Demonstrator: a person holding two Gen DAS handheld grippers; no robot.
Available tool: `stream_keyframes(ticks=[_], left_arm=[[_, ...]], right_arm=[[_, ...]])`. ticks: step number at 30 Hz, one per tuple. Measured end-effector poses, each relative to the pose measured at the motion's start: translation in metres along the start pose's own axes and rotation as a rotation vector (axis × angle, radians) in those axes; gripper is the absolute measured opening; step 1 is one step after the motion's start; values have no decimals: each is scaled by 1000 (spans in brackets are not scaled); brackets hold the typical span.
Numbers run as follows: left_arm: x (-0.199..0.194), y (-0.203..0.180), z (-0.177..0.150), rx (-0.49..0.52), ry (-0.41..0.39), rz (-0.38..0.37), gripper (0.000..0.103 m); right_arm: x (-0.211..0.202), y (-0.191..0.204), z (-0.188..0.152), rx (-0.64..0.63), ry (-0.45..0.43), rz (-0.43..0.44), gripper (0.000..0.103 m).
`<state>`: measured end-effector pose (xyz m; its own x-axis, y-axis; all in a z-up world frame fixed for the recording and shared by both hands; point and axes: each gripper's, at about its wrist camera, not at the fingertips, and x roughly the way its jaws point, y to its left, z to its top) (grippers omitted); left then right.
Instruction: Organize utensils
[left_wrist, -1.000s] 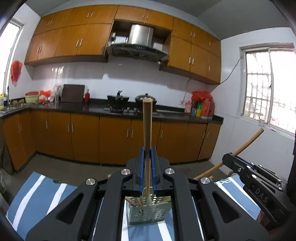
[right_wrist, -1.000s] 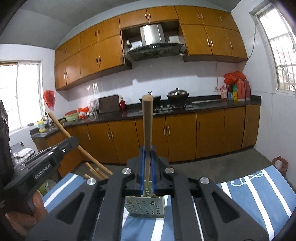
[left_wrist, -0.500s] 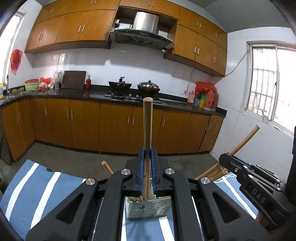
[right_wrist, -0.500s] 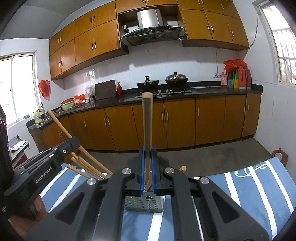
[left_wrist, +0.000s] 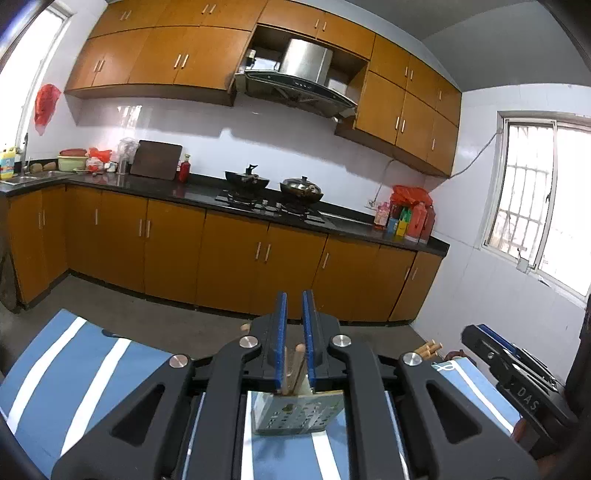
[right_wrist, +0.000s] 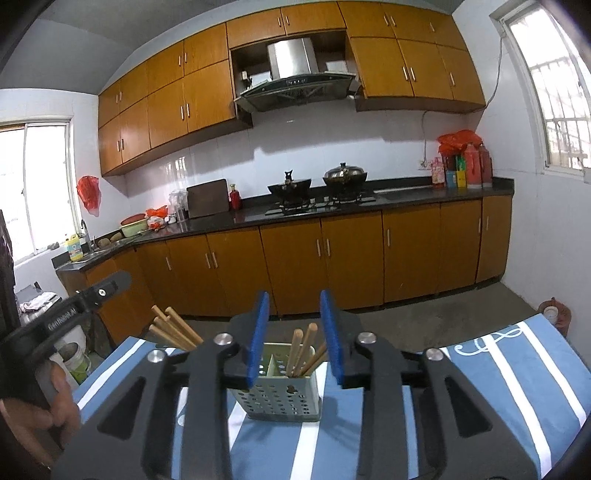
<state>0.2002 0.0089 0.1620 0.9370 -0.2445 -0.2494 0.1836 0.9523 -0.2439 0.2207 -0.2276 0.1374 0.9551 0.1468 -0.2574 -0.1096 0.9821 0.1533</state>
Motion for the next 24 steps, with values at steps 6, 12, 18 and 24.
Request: stream_keyframes(ticks=[6,12,18,24], left_arm=[[-35,14,-12,33,-17,46,47],[-70,21,-32,88,-29,88,85],[-103,25,-49,114,-55,134,101],[-126,24,-70,131,-51,171,101]], right_arm=[[-36,0,-15,5,-31,-1,55],[-70,8,-35,-12,-58,-8,97],[-99,25,-52,-69,-96,-70,99],[-124,32,-67,-91,-104,-121,99]])
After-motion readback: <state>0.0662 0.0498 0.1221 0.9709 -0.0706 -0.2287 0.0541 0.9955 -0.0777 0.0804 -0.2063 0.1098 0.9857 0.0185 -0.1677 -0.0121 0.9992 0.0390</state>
